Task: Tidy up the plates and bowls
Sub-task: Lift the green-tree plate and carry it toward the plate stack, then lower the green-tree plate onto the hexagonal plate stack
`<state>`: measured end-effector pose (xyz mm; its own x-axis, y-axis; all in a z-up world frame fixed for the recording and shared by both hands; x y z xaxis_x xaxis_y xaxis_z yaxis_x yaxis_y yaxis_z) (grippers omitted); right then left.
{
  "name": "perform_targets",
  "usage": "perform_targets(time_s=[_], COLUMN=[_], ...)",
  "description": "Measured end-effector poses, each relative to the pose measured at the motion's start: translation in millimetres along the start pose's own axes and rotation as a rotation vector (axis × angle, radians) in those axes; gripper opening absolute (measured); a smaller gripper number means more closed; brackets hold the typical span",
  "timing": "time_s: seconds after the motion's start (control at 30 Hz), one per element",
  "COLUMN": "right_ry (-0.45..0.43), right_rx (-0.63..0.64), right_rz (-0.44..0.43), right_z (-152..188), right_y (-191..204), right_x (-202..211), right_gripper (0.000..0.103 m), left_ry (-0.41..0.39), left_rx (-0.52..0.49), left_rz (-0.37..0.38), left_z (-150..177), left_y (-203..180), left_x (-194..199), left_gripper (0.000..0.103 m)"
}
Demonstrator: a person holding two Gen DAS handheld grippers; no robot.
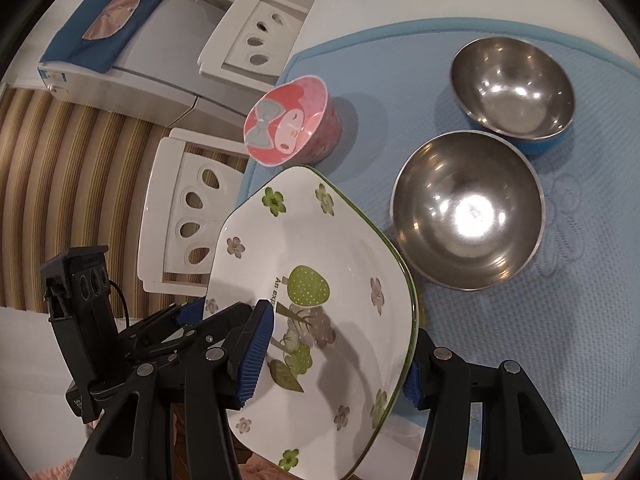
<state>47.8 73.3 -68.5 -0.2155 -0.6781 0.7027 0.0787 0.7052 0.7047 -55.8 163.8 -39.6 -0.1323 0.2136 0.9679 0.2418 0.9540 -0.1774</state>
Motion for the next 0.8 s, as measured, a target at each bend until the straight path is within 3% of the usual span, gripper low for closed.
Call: perform_targets(time_s=[0.37, 0.8], right_ry=[0.046, 0.073], right_rx=[-0.020, -0.080], right_rz=[0.019, 0.027], right_z=[20, 26], right_y=[-2, -15], right_x=[-37, -61], right_gripper=[0.055, 0.055], left_ry=[0.053, 0.094], left_rx=[0.003, -0.007], left_rz=[0.013, 0.001], left_z=[22, 30], left_y=[32, 41], left_x=[-28, -50], left_gripper=[0.050, 0.050])
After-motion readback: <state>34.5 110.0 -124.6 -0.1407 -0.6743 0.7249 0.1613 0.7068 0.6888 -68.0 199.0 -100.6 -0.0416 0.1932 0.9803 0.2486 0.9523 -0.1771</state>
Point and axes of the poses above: each gripper's, at about its wrist camera, not at the fingertips, and x roughly against the way its jaws point, y to its left, z to its underside, the point moved 7 cm from there along -x, roughly the way its jaws point, and after that the axes turned 7 degrees about -z, right-handed, at the moved point
